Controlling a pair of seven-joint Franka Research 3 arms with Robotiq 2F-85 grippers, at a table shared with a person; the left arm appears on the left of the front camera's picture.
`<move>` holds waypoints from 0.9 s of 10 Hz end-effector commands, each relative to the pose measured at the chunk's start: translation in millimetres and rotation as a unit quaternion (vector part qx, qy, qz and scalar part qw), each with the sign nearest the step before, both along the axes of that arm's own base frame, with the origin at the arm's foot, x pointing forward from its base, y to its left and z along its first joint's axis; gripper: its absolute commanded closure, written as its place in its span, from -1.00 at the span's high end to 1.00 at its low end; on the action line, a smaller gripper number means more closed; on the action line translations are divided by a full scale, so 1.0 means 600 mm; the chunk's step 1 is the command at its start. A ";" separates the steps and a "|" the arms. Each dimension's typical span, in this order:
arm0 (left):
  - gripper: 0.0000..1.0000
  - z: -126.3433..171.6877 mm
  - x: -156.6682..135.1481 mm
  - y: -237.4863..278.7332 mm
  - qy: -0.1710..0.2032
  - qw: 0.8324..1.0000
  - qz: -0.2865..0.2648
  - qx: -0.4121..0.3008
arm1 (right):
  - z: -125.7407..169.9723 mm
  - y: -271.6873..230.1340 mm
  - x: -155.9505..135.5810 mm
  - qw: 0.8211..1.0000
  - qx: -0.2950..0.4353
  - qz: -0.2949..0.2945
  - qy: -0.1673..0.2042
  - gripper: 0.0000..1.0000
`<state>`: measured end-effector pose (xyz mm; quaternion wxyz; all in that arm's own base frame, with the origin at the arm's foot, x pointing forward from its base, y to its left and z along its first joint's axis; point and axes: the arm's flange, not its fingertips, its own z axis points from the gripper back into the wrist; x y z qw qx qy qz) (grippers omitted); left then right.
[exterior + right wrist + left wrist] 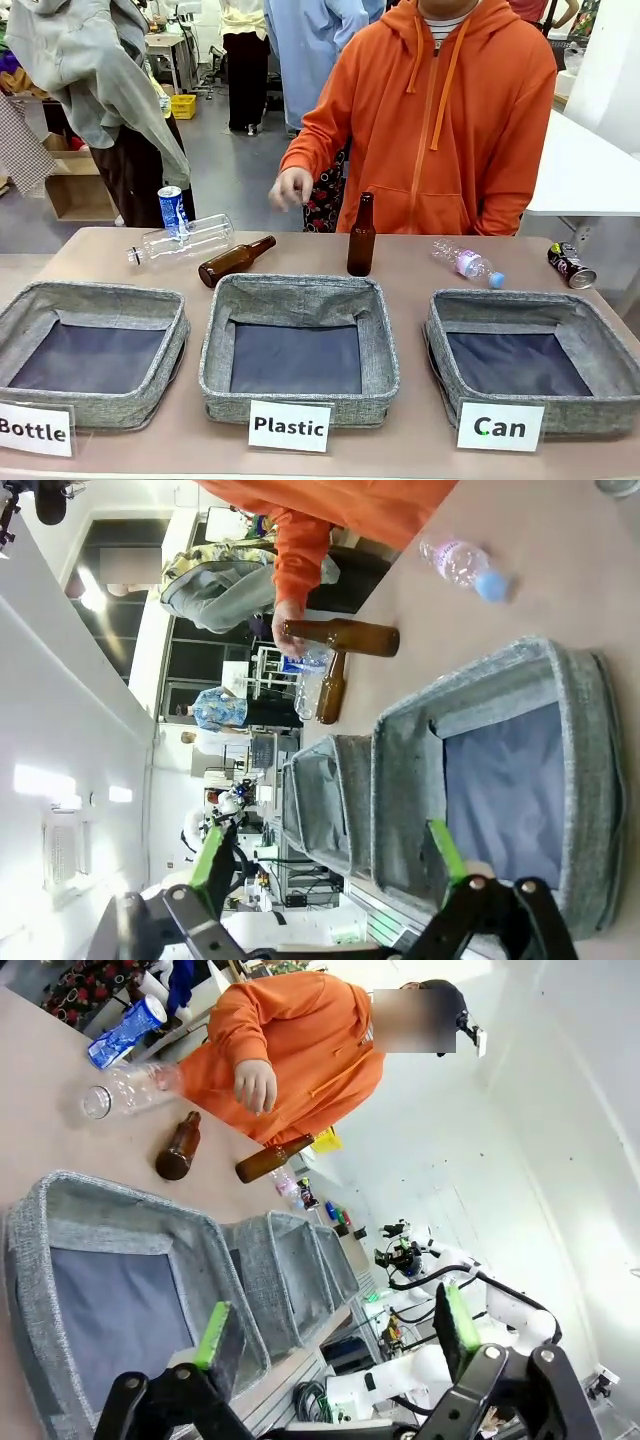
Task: Sort the can waste into the basket.
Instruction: Pick up the can waste from the table and place it in the right Fabric basket.
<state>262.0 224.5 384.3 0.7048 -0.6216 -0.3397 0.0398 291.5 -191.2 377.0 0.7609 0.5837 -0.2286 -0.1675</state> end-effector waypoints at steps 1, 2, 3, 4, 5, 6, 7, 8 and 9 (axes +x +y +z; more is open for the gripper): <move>1.00 0.002 0.004 -0.004 -0.018 1.000 0.004 0.001 | 0.031 0.034 0.018 0.997 -0.066 0.032 -0.012 1.00; 1.00 0.002 0.004 -0.004 -0.018 1.000 0.004 0.001 | 0.066 0.066 0.029 0.982 -0.188 0.034 -0.013 1.00; 1.00 0.002 0.004 -0.004 -0.018 1.000 0.004 0.001 | 0.097 0.096 0.043 0.956 -0.291 0.036 -0.009 1.00; 1.00 0.002 0.004 -0.004 -0.018 1.000 0.004 0.001 | 0.119 0.124 0.059 0.911 -0.413 -0.011 0.007 1.00; 1.00 0.002 0.004 -0.004 -0.018 1.000 0.004 0.001 | 0.128 0.142 0.074 0.845 -0.527 -0.086 0.036 1.00; 1.00 0.002 0.004 -0.004 -0.018 1.000 0.004 0.001 | 0.129 0.154 0.083 0.772 -0.613 -0.150 0.071 1.00; 1.00 0.002 0.004 -0.004 -0.018 1.000 0.004 0.001 | 0.128 0.160 0.087 0.743 -0.638 -0.183 0.081 1.00; 1.00 0.002 0.004 -0.004 -0.018 1.000 0.004 0.001 | 0.128 0.152 0.088 0.744 -0.629 -0.210 0.077 1.00; 1.00 0.002 0.004 -0.004 -0.018 1.000 0.004 0.001 | 0.126 0.138 0.086 0.737 -0.626 -0.239 0.090 1.00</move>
